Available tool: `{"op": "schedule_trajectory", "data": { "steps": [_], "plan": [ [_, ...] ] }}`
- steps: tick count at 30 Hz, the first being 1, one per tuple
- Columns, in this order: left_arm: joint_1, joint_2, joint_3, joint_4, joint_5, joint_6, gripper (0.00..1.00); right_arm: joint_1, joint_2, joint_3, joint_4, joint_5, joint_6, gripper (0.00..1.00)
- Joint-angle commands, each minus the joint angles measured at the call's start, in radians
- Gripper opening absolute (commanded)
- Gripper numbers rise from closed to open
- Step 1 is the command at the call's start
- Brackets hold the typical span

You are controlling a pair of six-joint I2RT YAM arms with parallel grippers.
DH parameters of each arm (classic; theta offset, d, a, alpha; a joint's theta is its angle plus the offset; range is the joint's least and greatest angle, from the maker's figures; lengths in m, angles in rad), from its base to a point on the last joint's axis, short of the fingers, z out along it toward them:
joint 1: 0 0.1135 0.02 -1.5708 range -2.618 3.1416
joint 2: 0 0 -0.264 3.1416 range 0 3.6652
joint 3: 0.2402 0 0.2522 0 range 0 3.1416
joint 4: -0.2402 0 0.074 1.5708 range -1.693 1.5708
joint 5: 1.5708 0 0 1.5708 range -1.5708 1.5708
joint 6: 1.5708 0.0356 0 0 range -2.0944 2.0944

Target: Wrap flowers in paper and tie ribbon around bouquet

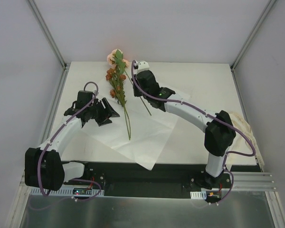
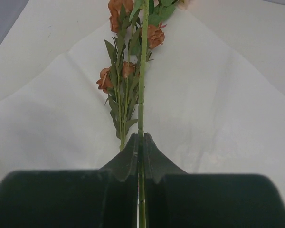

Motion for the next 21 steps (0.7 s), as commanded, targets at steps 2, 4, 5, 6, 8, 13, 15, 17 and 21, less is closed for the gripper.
{"op": "schedule_trajectory", "data": {
  "steps": [2,4,5,6,8,13,15,17,21],
  "plan": [
    [0.007,-0.014,-0.082,0.054,0.001,-0.029,0.54,-0.001,0.014,0.025,0.059,0.025,-0.021,0.01],
    [0.007,-0.032,-0.11,0.065,-0.007,-0.031,0.53,-0.003,0.02,0.023,0.059,0.056,-0.032,0.01],
    [0.007,-0.037,-0.118,0.067,-0.008,-0.031,0.52,-0.004,0.032,0.022,0.061,0.071,-0.046,0.0],
    [0.006,-0.045,-0.124,0.07,-0.008,-0.031,0.52,-0.006,0.043,0.023,0.058,0.073,-0.047,0.0],
    [0.007,-0.051,-0.142,0.082,-0.005,-0.031,0.52,-0.006,0.063,0.023,0.058,0.061,-0.044,0.0],
    [0.004,0.003,-0.149,0.12,0.059,-0.034,0.51,-0.01,0.155,0.022,0.056,0.034,-0.014,0.0],
    [0.003,0.044,-0.149,0.134,0.073,-0.029,0.5,-0.015,0.175,0.016,0.071,-0.01,0.02,0.0],
    [-0.001,0.064,-0.153,0.152,0.077,-0.025,0.5,-0.015,0.201,0.008,0.072,-0.028,0.038,0.0],
    [-0.014,0.124,-0.159,0.185,0.07,-0.028,0.47,-0.019,0.224,-0.021,0.101,-0.071,0.097,0.0]
  ]
}}
